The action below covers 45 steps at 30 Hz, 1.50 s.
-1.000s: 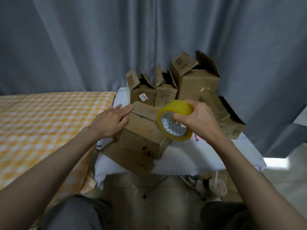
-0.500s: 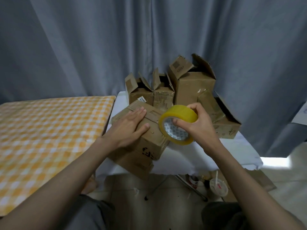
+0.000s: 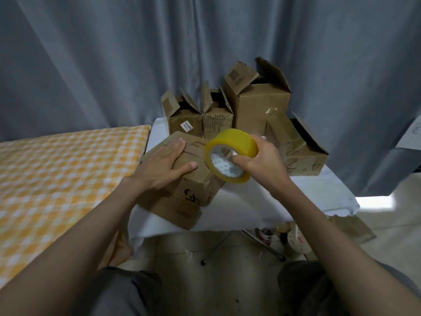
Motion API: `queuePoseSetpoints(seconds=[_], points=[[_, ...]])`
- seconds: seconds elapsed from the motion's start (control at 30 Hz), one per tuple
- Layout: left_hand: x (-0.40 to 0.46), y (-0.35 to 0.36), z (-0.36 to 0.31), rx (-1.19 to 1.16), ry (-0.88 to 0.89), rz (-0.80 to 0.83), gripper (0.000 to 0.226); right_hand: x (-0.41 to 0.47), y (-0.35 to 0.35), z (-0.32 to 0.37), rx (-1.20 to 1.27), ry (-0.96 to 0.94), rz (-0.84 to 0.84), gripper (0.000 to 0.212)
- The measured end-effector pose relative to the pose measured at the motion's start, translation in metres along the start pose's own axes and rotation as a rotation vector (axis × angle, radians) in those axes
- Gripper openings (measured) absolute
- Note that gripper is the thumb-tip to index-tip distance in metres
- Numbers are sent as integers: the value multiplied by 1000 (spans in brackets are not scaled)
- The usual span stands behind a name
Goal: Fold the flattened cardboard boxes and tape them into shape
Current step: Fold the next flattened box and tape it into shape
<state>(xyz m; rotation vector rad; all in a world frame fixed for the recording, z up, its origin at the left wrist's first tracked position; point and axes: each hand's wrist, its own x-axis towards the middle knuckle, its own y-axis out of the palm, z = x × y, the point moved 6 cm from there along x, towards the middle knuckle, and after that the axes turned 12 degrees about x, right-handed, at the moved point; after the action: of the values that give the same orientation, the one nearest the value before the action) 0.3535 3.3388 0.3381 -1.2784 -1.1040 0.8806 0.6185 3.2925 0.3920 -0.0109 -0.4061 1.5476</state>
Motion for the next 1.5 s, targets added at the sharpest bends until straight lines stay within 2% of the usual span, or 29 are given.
queuePoseSetpoints(seconds=[0.13, 0.23, 0.37, 0.57, 0.67, 0.77, 0.87, 1.0, 1.07, 1.17, 1.23, 1.33, 1.4, 1.5], points=[[1, 0, -2, 8, 5, 23, 96, -10, -31, -6, -75, -7, -61, 23], [3, 2, -3, 21, 3, 46, 94, -15, -36, -16, -228, -3, -15, 25], [3, 2, -3, 31, 9, 45, 92, -14, -29, -35, -272, 48, 54, 21], [4, -9, -14, 45, -1, 70, 97, -19, -10, -49, -332, 66, 139, 33], [-7, -27, -50, 66, 99, -147, 79, -23, 2, -55, -325, 70, 129, 38], [-28, -28, -87, 93, 122, -280, 65, -23, 13, -62, -251, 132, 150, 47], [-37, -19, -89, 118, 44, -234, 65, -22, 25, -71, -76, 205, 207, 40], [-37, -20, -68, 70, -41, -201, 65, -27, 49, -83, 293, 383, 213, 25], [-35, -22, -55, 37, -130, -205, 63, -28, 60, -86, 247, 380, 282, 33], [-23, -25, -46, 41, -238, -190, 64, -22, 67, -82, 254, 384, 375, 32], [-12, -24, -49, 49, -258, -140, 75, -12, 64, -76, 257, 400, 413, 30], [-1, -22, -53, 55, -275, -79, 96, 13, 37, -70, 58, 265, 386, 35], [-1, -21, -52, 38, -273, -111, 97, 31, 12, -73, -286, 116, 322, 31], [-6, -16, -53, 34, -271, -163, 96, 38, -10, -97, -723, 97, 328, 42]])
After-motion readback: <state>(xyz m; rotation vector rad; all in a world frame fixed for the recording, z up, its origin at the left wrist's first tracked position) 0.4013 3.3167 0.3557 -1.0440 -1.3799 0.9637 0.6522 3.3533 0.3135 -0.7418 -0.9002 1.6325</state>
